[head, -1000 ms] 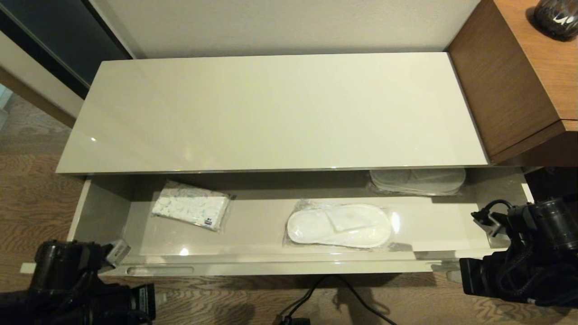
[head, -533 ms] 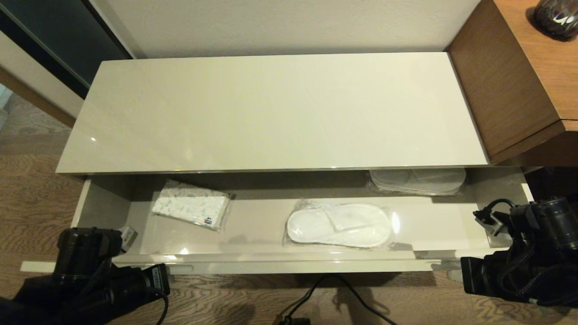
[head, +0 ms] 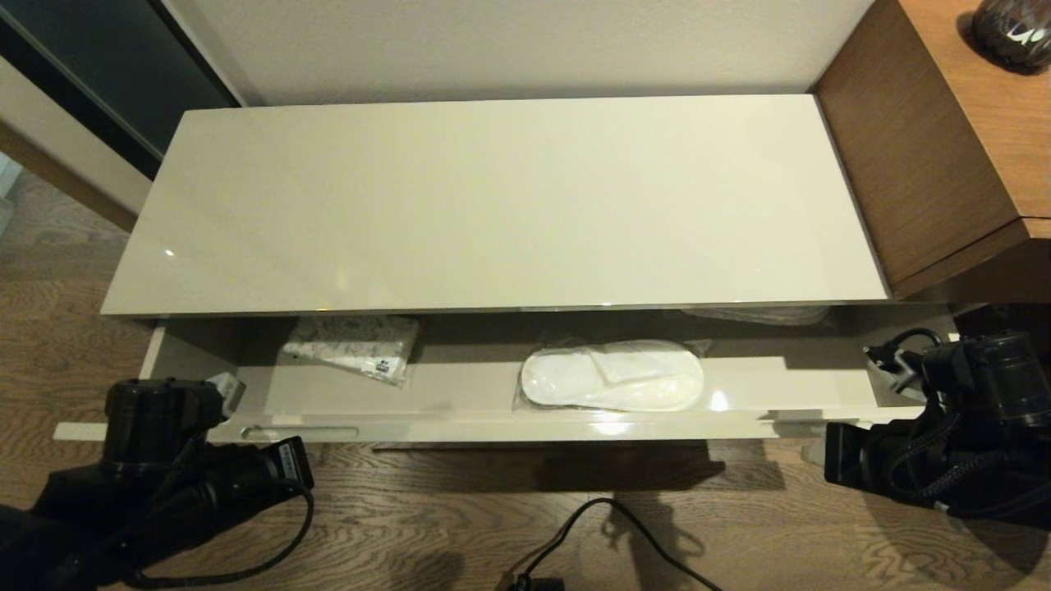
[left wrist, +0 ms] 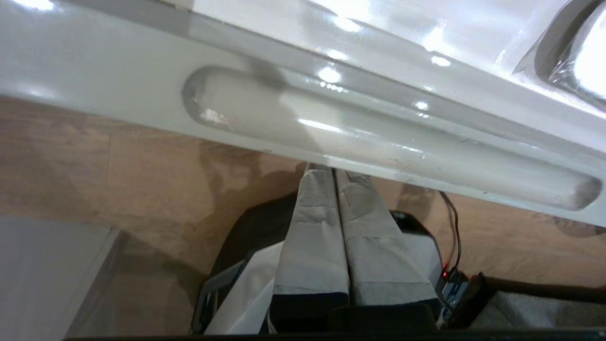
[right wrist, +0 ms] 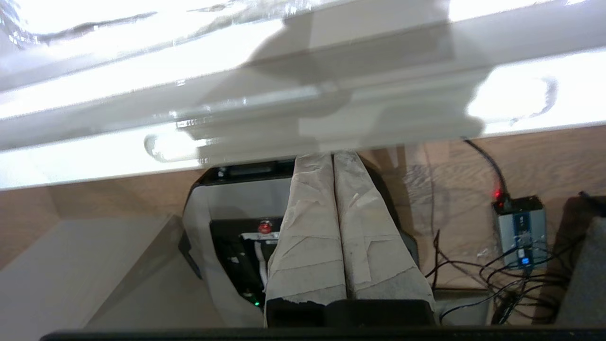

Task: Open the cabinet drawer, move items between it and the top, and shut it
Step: Close the drawer

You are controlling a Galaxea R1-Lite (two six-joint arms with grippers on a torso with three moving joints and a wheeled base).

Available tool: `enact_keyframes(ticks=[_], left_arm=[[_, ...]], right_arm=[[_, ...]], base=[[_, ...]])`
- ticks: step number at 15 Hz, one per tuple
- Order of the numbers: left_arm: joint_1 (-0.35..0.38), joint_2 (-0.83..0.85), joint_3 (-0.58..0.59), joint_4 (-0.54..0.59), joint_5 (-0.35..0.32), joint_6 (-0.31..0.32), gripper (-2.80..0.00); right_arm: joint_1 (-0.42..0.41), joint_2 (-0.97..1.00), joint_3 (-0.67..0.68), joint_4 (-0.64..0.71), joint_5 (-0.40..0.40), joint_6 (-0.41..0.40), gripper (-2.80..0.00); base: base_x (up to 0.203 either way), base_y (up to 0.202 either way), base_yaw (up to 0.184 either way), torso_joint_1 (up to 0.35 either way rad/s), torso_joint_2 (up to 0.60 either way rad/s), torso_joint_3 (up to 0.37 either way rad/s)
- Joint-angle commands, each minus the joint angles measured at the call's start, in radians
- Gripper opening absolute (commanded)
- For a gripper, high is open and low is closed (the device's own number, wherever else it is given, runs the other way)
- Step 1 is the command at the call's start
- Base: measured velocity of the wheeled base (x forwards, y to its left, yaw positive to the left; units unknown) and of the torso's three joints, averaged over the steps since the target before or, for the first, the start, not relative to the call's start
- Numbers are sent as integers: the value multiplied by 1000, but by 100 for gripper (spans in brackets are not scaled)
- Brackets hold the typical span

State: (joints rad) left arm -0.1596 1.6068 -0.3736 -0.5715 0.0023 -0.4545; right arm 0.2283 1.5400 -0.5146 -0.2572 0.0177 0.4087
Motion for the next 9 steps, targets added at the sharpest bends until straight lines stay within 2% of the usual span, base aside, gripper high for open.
enact_keyframes(ticks=[1, 4, 6, 9], left_arm=[[0, -15, -16, -4, 2, -4, -280], [0, -17, -28, -3, 18, -2, -280], [-1, -19, -78, 5, 93, 0, -280], [-1, -26, -84, 1, 100, 0, -280]], right_arm=[[0, 5, -7, 0, 1, 4, -280], [0, 4, -16, -17, -3, 12, -280], [0, 14, -36, -37, -35, 25, -280], [0, 17, -50, -38, -54, 30, -280]], base=[[0, 0, 0, 0, 0, 0], [0, 0, 0, 0, 0, 0], [0, 0, 0, 0, 0, 0], [0, 0, 0, 0, 0, 0]])
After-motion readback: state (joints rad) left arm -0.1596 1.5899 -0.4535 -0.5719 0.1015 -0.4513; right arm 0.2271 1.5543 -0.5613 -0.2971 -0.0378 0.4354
